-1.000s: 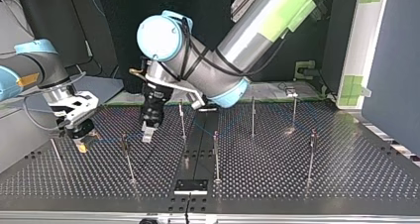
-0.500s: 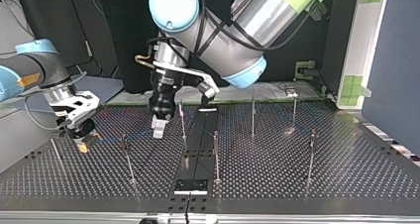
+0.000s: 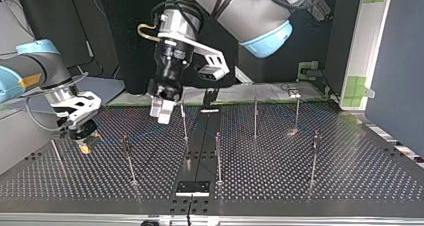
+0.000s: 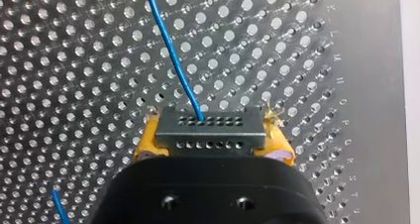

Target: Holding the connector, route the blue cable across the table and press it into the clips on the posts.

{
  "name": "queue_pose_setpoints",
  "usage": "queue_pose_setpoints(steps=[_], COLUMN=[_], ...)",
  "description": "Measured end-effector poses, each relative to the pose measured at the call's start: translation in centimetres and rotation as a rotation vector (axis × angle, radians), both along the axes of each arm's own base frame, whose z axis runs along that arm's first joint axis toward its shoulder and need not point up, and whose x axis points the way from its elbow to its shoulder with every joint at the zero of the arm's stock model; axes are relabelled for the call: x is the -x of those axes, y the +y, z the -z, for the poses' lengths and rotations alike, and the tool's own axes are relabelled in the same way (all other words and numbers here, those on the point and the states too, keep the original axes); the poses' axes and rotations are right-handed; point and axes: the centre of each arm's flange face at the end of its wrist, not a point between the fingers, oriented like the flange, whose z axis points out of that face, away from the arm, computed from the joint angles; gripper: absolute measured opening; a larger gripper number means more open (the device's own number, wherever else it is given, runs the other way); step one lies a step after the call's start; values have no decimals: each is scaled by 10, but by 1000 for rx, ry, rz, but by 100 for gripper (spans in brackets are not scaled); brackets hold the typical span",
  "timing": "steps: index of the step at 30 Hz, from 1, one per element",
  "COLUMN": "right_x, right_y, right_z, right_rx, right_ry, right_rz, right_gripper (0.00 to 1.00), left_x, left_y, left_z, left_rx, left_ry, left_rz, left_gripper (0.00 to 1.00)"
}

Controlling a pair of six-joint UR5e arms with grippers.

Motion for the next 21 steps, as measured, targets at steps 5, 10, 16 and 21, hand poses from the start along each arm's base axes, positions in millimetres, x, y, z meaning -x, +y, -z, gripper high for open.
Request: queue_pose_setpoints(steps=[5,10,16,21], right_x=[-2,-5,-7,-7], right_y=[1,2,3,3], right_z=[1,1,1,1], right_rx=[-1,0,0,1], right_ry=[1,3,4,4], right_rz=[-3,-8,-13,-13], right_gripper=[0,0,0,0], left_x=[9,4,-4,-6], left_y=[4,-3,-9,-10], left_z=[11,55,115,165], left_rx=[35,13,-7,-32], left_ry=[1,36,90,133], left_rz=[-17,-27,-38,-52], left_gripper=[100,100,100,100])
